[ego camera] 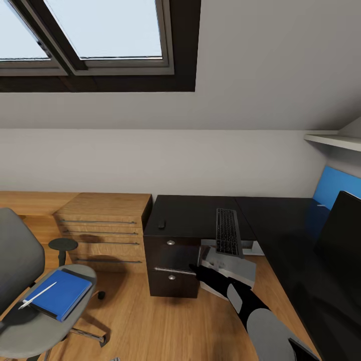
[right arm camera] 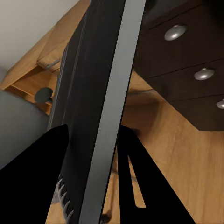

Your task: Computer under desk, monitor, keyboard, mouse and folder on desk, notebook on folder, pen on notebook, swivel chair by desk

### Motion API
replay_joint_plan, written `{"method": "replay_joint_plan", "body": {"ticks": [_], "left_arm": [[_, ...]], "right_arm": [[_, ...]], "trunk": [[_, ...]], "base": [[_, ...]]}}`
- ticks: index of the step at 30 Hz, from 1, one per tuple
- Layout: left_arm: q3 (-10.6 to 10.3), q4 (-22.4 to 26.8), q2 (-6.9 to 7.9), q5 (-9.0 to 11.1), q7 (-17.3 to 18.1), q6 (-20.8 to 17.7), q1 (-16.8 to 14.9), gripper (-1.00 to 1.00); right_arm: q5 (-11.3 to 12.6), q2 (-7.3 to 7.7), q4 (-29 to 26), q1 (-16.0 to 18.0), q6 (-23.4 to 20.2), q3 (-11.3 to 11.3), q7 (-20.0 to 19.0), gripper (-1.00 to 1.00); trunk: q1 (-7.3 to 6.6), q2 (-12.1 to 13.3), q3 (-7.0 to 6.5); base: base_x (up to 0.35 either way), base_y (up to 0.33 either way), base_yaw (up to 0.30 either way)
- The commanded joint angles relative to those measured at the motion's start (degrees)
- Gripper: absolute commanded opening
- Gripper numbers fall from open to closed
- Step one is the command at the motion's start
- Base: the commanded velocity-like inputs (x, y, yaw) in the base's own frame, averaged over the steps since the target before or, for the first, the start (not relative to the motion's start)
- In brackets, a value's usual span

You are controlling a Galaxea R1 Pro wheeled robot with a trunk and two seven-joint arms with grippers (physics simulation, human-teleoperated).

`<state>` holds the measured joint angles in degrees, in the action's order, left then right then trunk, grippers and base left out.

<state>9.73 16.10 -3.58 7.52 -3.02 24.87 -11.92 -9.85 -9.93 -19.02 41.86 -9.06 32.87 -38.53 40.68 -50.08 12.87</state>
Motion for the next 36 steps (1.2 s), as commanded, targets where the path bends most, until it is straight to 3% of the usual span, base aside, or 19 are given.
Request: {"method": "replay_joint_plan", "body": {"ticks": [1, 24, 36], "left_arm": [[-0.2, 0.0, -0.01, 0.5, -0.1, 0.2, 0.0, 1.00], [-0.2, 0.0, -0.03, 0.4, 0.0, 0.3, 0.0, 1.00], [-0.2, 0.0, -0.03, 0.4, 0.0, 0.3, 0.0, 1.00]], "right_arm": [[-0.5, -0.07, -0.2, 0.0, -0.5, 0.5, -0.6, -1.00], [-0.3, -0.07, -0.4, 0.1, -0.5, 0.7, -1.6, -1.00], [-0.1, -0.07, -0.8, 0.1, -0.3, 1.0, -1.0, -1.00]], "trunk": [[0.01, -0.1, 0.08], [0.01, -0.1, 0.08], [0.01, -0.1, 0.08]], "base": [[0.000, 0.000, 0.000], [0.001, 0.000, 0.000], [0.177, 0.000, 0.000]]}}
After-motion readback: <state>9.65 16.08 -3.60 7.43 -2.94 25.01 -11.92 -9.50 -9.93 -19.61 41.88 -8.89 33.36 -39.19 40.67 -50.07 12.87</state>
